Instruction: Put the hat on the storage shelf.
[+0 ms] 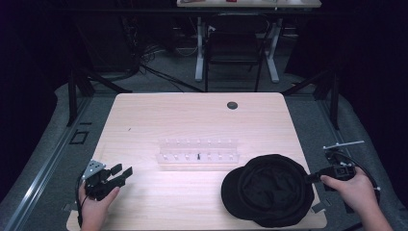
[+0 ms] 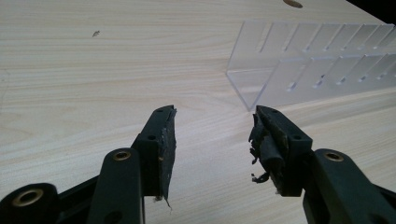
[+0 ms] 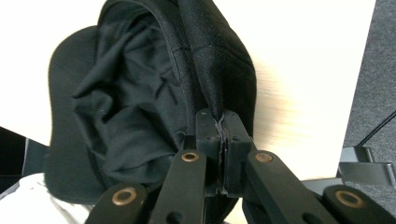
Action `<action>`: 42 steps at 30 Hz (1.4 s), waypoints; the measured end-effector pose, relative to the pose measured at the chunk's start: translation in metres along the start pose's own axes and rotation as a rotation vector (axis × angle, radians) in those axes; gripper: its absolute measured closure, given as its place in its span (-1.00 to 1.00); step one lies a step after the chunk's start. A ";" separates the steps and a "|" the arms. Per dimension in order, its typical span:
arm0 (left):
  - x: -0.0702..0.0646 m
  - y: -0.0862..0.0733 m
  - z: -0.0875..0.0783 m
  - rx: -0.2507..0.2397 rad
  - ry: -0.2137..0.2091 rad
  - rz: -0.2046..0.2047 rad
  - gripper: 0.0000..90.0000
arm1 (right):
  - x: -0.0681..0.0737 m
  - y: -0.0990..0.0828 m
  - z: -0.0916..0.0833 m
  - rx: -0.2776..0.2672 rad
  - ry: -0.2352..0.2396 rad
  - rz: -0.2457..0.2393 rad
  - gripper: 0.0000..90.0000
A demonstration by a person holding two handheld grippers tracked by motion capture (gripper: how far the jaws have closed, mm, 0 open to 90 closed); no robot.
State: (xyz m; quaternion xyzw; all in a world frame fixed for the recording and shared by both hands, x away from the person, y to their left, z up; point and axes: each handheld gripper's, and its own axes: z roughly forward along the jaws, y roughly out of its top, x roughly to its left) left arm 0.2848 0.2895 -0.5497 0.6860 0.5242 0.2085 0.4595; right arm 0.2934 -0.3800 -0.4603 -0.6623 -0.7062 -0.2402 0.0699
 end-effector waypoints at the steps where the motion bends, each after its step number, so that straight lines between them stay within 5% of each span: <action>1: 0.000 0.000 0.000 0.000 0.000 0.001 0.10 | 0.003 0.000 -0.001 -0.007 0.000 0.008 0.97; 7: 0.000 0.000 0.000 0.000 -0.003 0.002 0.10 | 0.025 0.006 -0.016 0.018 -0.034 -0.033 0.97; 11: 0.000 0.000 0.000 0.000 -0.002 0.001 0.10 | 0.033 0.010 -0.020 0.011 0.015 -0.013 0.97; 25: 0.000 0.000 0.000 0.000 -0.002 0.001 0.10 | 0.062 0.018 -0.031 -0.007 0.347 0.043 0.97; 36: 0.000 0.000 0.000 0.005 -0.001 0.002 0.10 | 0.075 0.020 -0.032 -0.036 0.521 0.065 0.97; 37: 0.000 0.000 0.000 0.004 -0.001 0.002 0.10 | 0.079 0.020 -0.032 -0.039 0.570 0.076 0.97; 40: 0.000 0.000 0.000 0.003 -0.004 0.002 0.10 | 0.087 0.020 -0.032 -0.060 0.617 0.094 0.97; 42: 0.000 0.000 0.000 0.004 -0.004 0.003 0.10 | 0.087 0.021 -0.032 -0.054 0.637 0.073 0.97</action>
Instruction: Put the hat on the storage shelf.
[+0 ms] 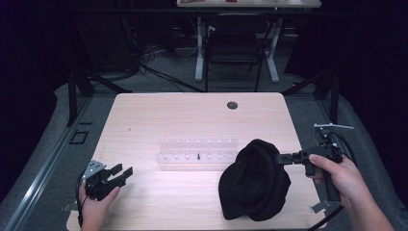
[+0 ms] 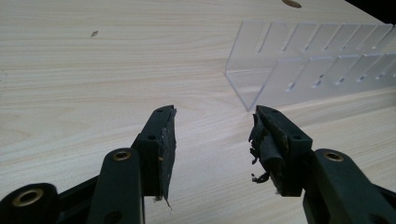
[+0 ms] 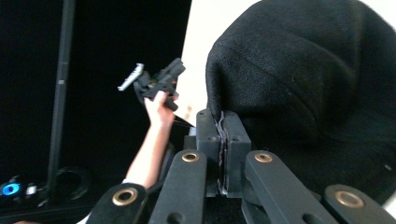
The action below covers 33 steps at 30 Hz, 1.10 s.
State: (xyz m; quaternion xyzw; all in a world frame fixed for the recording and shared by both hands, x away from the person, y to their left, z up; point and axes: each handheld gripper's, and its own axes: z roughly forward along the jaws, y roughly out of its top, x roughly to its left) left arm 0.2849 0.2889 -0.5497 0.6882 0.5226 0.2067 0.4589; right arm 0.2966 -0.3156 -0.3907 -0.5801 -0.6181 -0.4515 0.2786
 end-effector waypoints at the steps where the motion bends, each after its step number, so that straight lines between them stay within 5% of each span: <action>1: 0.000 0.000 0.000 0.002 0.001 0.001 0.10 | 0.002 0.000 0.001 -0.003 0.013 0.001 0.97; 9: -0.002 0.000 0.001 -0.008 -0.004 0.001 0.10 | 0.014 0.002 0.006 -0.033 0.143 -0.007 0.98; 33: -0.026 0.011 0.000 -0.036 -0.067 0.054 0.10 | 0.065 0.031 0.018 -0.081 0.224 -0.080 0.97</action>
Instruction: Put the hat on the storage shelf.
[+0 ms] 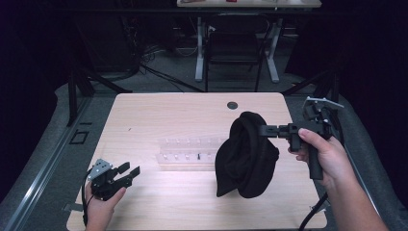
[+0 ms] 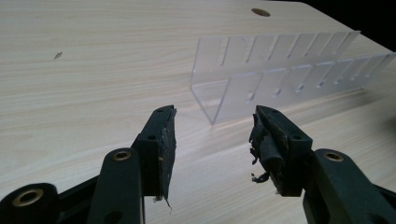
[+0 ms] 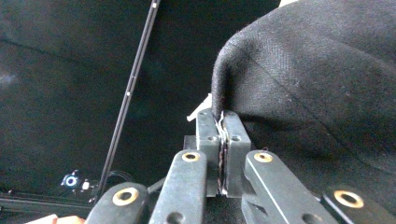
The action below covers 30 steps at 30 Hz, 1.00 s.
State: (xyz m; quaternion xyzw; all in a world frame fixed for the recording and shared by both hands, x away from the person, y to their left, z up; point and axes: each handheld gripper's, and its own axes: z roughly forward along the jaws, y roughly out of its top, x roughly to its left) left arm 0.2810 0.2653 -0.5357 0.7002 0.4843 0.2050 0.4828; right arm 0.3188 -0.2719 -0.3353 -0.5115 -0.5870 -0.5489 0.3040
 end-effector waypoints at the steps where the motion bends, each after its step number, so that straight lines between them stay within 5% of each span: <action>1: -0.002 0.001 0.001 -0.009 -0.007 0.003 0.10 | 0.002 0.002 0.001 -0.003 0.002 -0.005 0.97; 12: -0.029 0.018 0.000 -0.026 -0.104 0.120 0.16 | 0.010 0.027 0.020 -0.016 0.005 -0.010 0.97; 30: -0.060 0.051 0.016 -0.074 -0.186 0.172 0.15 | 0.005 0.063 0.051 -0.013 -0.025 -0.026 0.97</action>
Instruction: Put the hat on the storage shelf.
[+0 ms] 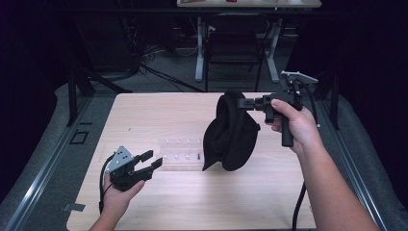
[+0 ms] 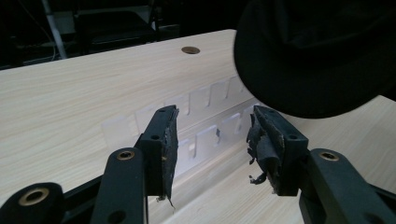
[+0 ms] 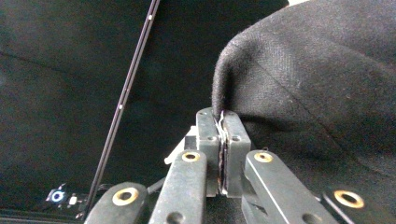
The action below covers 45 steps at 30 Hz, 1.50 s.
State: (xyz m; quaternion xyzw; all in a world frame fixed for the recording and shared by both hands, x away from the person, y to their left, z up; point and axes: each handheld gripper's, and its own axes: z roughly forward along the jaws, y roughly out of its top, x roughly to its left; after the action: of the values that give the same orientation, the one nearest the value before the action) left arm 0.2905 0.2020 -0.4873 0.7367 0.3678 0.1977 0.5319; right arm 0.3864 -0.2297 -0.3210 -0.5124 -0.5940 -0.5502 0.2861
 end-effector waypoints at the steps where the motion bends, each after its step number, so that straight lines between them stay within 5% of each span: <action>1: -0.003 0.002 0.004 -0.006 -0.011 0.001 0.15 | -0.002 0.004 0.004 -0.008 0.002 0.008 0.97; 29: -0.024 0.014 0.027 0.004 -0.065 0.047 0.16 | -0.020 0.027 0.034 -0.022 -0.055 0.024 0.97; 45: -0.062 0.033 0.066 0.066 -0.133 0.163 0.23 | -0.021 0.025 0.043 -0.033 -0.037 0.029 0.97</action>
State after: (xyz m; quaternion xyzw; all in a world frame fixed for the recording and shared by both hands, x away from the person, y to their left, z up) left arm 0.3060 0.1079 -0.4737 0.7928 0.2771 0.1787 0.5126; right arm 0.4255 -0.1984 -0.3405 -0.5359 -0.5826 -0.5460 0.2745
